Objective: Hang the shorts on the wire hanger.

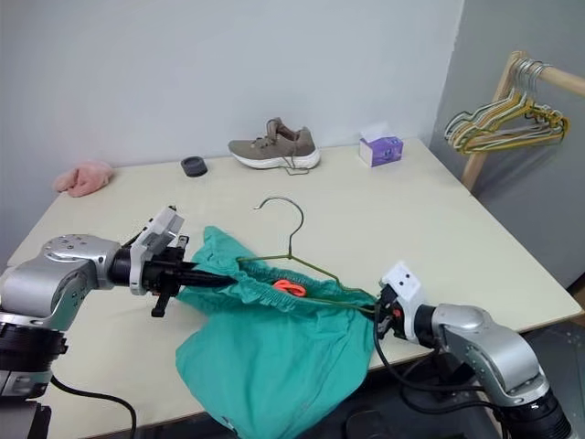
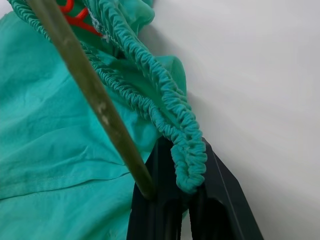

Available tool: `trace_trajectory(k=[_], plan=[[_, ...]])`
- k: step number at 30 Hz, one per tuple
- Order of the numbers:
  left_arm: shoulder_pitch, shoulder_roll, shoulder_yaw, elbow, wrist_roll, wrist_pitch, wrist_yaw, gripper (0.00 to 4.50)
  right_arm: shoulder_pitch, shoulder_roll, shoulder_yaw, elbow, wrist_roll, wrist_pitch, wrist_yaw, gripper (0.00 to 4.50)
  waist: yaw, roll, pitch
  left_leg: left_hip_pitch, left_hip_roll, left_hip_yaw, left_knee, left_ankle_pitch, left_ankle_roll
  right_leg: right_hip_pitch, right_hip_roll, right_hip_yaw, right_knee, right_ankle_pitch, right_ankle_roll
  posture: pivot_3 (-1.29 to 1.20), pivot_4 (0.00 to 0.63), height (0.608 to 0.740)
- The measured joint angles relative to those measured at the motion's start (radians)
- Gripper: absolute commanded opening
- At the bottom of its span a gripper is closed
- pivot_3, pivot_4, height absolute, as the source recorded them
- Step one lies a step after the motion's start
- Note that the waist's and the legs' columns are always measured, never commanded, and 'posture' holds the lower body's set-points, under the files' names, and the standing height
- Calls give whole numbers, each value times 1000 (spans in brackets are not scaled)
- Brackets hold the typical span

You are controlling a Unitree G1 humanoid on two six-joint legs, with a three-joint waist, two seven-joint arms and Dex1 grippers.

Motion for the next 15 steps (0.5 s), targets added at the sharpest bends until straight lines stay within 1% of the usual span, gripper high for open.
trace_trajectory(k=[4,8,15], plan=[[20,19,2,-25,6,-6,-11,0,3,-19,8,-1,-3,-20,29,13,0,0,0,0,0,0,0,0,0,0,0,0,0,0,0,-271,0,740],[87,49,-44,-36,101,-147,-38,0,4,-41,36,-2,-25,-35,40,13,0,0,0,0,0,0,-1,0,0,0,0,1,0,0,0,-273,0,740],[126,40,-72,-21,192,-286,-19,0,-8,-56,66,-4,-42,-33,53,13,3,0,0,0,0,1,0,0,0,0,0,1,-1,0,0,-277,0,740]])
